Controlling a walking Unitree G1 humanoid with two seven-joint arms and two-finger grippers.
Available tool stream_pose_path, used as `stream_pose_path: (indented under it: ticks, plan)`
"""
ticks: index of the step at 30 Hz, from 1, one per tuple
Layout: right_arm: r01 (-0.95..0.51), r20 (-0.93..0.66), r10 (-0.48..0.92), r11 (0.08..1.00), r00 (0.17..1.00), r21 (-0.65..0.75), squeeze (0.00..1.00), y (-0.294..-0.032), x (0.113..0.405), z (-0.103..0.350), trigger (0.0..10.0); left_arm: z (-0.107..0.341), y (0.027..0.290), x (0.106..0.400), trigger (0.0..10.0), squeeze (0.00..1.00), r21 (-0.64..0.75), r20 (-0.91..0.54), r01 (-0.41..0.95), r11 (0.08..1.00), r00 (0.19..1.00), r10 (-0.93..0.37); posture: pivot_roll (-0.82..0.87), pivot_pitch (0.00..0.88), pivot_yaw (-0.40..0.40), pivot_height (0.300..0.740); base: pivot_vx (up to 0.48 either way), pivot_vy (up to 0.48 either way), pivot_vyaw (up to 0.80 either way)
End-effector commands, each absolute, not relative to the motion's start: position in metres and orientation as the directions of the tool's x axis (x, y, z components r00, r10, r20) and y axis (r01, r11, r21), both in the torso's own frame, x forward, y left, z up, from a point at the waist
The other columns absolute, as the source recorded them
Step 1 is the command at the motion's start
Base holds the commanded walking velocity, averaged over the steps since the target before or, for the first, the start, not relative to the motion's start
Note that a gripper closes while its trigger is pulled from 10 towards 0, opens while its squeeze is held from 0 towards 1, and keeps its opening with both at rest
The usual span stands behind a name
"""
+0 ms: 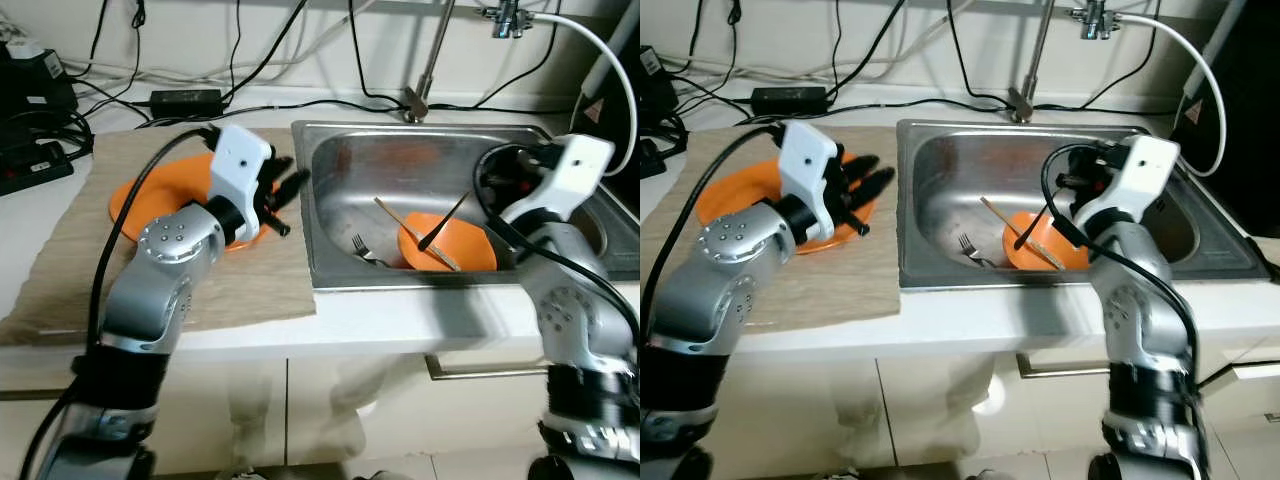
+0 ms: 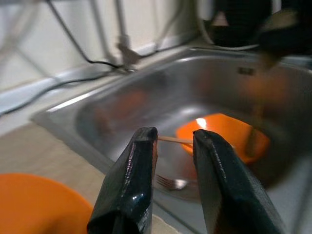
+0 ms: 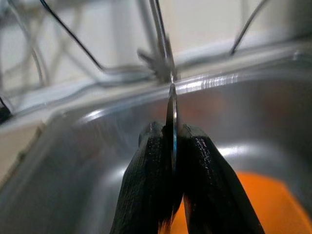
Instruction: Kitchen organization
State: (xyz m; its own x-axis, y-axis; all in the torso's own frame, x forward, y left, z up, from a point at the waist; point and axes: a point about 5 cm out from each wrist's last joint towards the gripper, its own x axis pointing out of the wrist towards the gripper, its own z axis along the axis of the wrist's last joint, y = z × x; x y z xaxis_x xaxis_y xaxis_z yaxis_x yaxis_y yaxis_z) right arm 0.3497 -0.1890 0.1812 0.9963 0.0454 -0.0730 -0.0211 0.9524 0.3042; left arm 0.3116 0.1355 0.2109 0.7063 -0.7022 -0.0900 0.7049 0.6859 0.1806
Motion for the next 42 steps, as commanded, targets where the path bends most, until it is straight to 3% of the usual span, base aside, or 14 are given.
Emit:
stream_pose_path:
  ticks: [1,5,6,13,24,25,26,28,29,42]
  plan:
    - [-0.032,-0.112,0.069,0.951,0.991,0.307,0.00,-0.188,0.358,0.176,10.0,0.216,0.131,0.304,10.0,0.00,0.188,-0.090,0.766,0.614,0.636,-0.766,0.01,0.021,-0.028,0.740,0.000,0.000,0.00]
    - [-0.048,-0.200,0.117,0.946,0.973,0.320,0.00,-0.184,0.373,0.163,10.0,0.217,0.132,0.297,10.0,0.00,0.167,-0.122,0.816,0.553,0.573,-0.810,0.01,0.022,-0.027,0.740,0.000,0.000,0.00]
    - [-0.051,-0.269,0.117,0.969,0.956,0.242,0.00,-0.183,0.383,0.156,10.0,0.216,0.133,0.294,10.0,0.00,0.176,-0.145,0.831,0.528,0.553,-0.821,0.02,0.026,-0.030,0.740,0.000,0.000,0.00]
    - [-0.119,-0.335,0.132,0.991,0.933,0.060,0.00,-0.180,0.399,0.161,10.0,0.214,0.137,0.292,10.0,0.00,0.184,-0.167,0.833,0.522,0.550,-0.818,0.03,0.038,-0.045,0.740,0.000,0.000,0.00]
    - [-0.205,-0.450,0.193,0.978,0.872,0.023,0.00,-0.172,0.397,0.142,10.0,0.212,0.140,0.286,10.0,0.00,0.182,-0.193,0.829,0.528,0.557,-0.808,0.05,0.068,-0.072,0.740,0.000,0.000,0.00]
    - [-0.219,-0.466,0.193,0.976,0.863,-0.002,0.55,-0.172,0.395,0.137,10.0,0.212,0.140,0.285,10.0,0.00,0.183,-0.195,0.827,0.532,0.561,-0.804,0.06,0.071,-0.076,0.740,0.000,0.000,0.00]
    - [-0.219,-0.466,0.193,0.976,0.863,-0.002,0.55,-0.172,0.395,0.137,10.0,0.212,0.140,0.285,10.0,0.00,0.183,-0.195,0.827,0.532,0.561,-0.804,0.06,0.071,-0.076,0.740,0.000,0.000,0.00]
    - [-0.224,-0.473,0.199,0.974,0.858,0.002,0.72,-0.171,0.393,0.133,10.0,0.212,0.141,0.285,10.0,0.00,0.182,-0.194,0.823,0.537,0.566,-0.801,0.06,0.074,-0.077,0.740,0.000,0.000,0.00]
    - [-0.230,-0.477,0.203,0.973,0.855,0.002,0.99,-0.171,0.392,0.131,10.0,0.213,0.141,0.285,10.0,0.00,0.182,-0.192,0.819,0.544,0.572,-0.797,0.06,0.074,-0.075,0.740,0.000,0.000,0.00]
    - [-0.252,-0.427,0.229,0.968,0.875,0.004,1.00,-0.172,0.396,0.141,10.0,0.222,0.146,0.295,10.0,0.00,0.201,-0.165,0.777,0.596,0.627,-0.762,0.06,0.065,-0.067,0.740,0.000,0.000,0.00]
